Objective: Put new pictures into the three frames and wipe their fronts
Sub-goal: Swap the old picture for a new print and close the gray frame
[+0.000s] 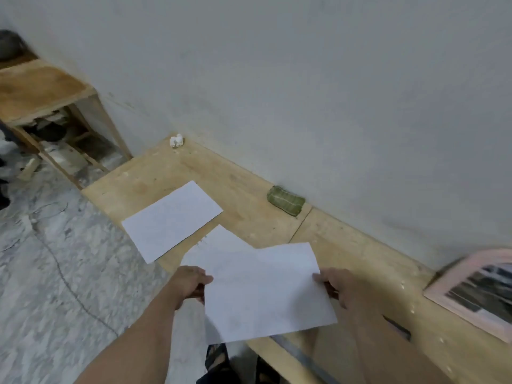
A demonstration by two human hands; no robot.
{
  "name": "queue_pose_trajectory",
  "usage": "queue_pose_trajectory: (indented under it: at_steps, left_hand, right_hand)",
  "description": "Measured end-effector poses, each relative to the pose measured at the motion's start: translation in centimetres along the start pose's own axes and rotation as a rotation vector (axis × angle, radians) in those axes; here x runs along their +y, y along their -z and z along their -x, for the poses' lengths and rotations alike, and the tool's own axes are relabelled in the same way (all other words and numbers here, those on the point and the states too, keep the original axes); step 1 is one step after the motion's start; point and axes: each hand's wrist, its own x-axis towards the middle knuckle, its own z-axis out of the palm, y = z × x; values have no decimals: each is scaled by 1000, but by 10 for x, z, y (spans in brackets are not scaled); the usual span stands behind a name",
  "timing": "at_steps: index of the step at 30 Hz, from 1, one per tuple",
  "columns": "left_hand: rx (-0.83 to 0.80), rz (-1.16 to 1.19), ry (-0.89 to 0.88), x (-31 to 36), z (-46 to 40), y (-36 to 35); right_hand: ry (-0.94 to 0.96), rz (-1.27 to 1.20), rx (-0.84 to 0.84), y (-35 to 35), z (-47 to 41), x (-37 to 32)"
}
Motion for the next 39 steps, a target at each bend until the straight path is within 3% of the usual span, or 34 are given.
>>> queue_pose_trajectory:
  at_steps: [6,14,21,39]
  left_hand:
    - [-122,-253,-209,38,-8,-119]
    - [-257,-538,-319,11,4,-209]
    - [-169,-571,-362,14,2,-228]
    - [-39,-608,-291,17,1,-251]
  right_hand:
    - [-139,-314,241,77,57,85]
    - [-275,-590,528,108,95,180]
    - [-163,-503,687,106,70,188]
    - [-160,-142,646,129,37,181]
